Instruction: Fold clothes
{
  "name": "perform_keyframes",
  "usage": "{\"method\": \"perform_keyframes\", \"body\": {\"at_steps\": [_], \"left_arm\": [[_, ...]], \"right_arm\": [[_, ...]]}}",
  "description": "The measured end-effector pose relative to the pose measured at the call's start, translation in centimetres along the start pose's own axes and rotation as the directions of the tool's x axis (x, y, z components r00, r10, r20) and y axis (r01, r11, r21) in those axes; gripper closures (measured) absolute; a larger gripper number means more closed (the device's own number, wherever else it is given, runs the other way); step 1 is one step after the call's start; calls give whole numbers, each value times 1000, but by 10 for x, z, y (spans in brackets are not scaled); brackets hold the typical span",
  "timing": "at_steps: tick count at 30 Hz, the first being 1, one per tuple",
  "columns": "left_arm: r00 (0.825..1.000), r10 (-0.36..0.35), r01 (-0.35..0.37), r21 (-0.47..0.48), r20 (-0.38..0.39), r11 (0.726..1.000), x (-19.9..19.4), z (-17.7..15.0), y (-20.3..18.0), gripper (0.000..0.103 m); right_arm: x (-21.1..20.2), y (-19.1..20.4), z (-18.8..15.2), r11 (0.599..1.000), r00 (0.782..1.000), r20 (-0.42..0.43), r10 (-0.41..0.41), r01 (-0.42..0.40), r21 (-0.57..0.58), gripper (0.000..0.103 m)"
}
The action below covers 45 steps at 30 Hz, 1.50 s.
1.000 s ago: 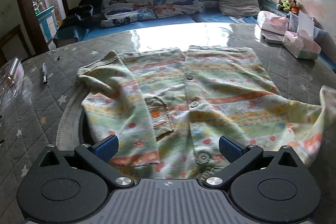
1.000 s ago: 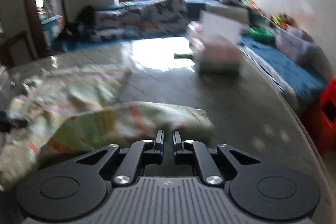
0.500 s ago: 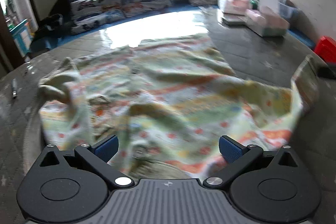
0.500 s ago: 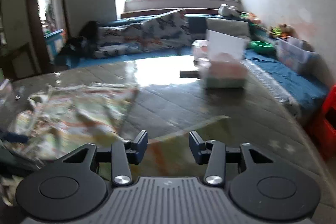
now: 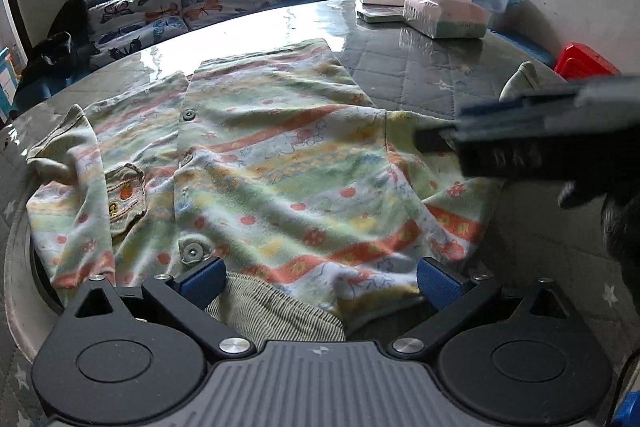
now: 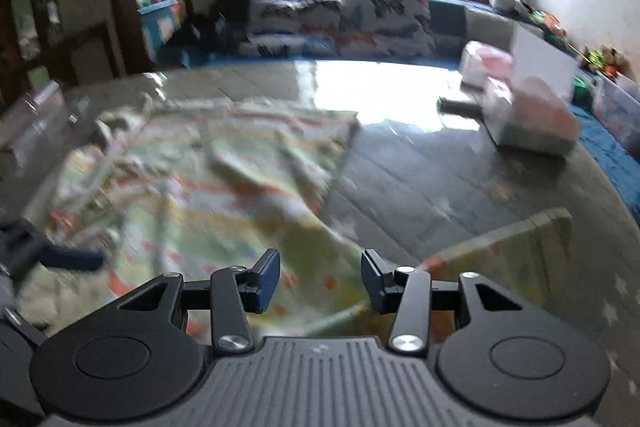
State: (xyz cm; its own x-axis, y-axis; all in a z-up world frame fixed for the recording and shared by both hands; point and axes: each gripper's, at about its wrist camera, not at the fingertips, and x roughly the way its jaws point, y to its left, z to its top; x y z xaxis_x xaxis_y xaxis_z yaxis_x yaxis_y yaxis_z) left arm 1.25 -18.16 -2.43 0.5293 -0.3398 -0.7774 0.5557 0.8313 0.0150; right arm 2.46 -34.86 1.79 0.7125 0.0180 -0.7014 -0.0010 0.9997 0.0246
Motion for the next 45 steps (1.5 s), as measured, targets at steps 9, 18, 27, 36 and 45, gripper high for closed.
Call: {"method": "perform_keyframes", "body": {"at_steps": [9, 18, 27, 36, 45], "left_arm": [[1000, -13, 13, -12, 0, 1000, -4, -1, 3, 0], [1000, 0, 0, -27, 11, 1000, -10, 2, 9, 0], [1000, 4, -4, -27, 16, 1000, -11, 4, 7, 0], [1000, 3, -2, -36, 27, 999, -15, 6, 10, 0], [997, 50, -45, -97, 53, 994, -18, 17, 38, 0]], "right_arm": [[-30, -46, -36, 981, 987, -39, -159, 162, 111, 46], [-67, -81, -41, 935, 959, 23, -283, 271, 228, 46], [-53, -66, -10, 942, 937, 138, -320, 299, 150, 41], [-14, -63, -6, 974, 977, 40, -209, 204, 98, 50], [-46, -95, -61, 939, 963, -69, -260, 269, 214, 51]]}}
